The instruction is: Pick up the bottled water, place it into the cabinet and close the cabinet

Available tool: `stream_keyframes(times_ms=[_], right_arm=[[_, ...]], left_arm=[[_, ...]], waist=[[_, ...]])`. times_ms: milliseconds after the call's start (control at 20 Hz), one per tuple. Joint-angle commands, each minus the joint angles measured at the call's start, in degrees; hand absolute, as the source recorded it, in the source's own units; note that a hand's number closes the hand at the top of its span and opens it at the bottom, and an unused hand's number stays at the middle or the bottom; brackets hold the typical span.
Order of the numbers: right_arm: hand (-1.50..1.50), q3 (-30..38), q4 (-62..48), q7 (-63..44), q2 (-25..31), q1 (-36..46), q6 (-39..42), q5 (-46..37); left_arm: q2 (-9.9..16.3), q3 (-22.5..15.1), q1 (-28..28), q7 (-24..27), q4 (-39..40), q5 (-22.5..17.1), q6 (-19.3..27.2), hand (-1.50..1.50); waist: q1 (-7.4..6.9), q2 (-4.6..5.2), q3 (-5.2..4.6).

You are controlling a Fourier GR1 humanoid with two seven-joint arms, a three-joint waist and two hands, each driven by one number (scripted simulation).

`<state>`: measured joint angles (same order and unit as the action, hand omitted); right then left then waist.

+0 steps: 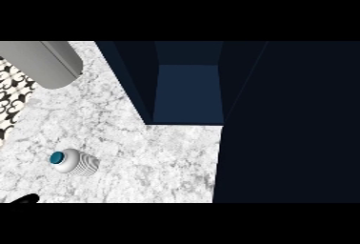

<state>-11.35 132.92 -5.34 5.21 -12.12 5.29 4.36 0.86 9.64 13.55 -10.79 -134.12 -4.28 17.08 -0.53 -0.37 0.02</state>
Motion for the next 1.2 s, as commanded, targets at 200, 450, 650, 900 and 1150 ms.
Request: stream_keyframes(times_ms=[200, 450, 650, 900, 1150], right_arm=[[-1.50, -7.43, 11.92, -12.21, -1.52, -0.55, -3.32, -3.14], [-1.50, -16.16, 14.54, -8.61, -2.02, -8.05, -3.71, -9.02], [-1.50, -16.33, 11.81, -7.82, -1.76, -5.87, -4.92, -9.91], [-1.50, -17.20, 15.27, -10.75, -0.70, -6.73, -7.27, -11.02], [-1.50, -19.86, 15.45, -14.08, -1.22, -3.00, -10.03, -13.40]], left_arm=[[-0.82, -2.78, 8.89, -6.38, -13.21, 0.63, 4.95, -1.50], [0.14, -2.04, 8.61, -15.61, -20.05, 3.17, 4.45, -1.50], [1.20, -2.05, 7.99, -19.69, -22.23, 3.70, 6.23, -1.50], [0.78, -0.38, 12.08, -18.58, -21.96, 0.38, 4.60, -1.50], [1.63, -0.47, 13.13, -17.50, -21.43, 1.69, 3.51, -1.50]], waist=[[0.18, 0.19, -0.05], [0.60, -0.03, 0.01], [0.60, 0.02, 0.06], [0.29, -0.14, -0.01], [0.10, -0.13, -0.05]])
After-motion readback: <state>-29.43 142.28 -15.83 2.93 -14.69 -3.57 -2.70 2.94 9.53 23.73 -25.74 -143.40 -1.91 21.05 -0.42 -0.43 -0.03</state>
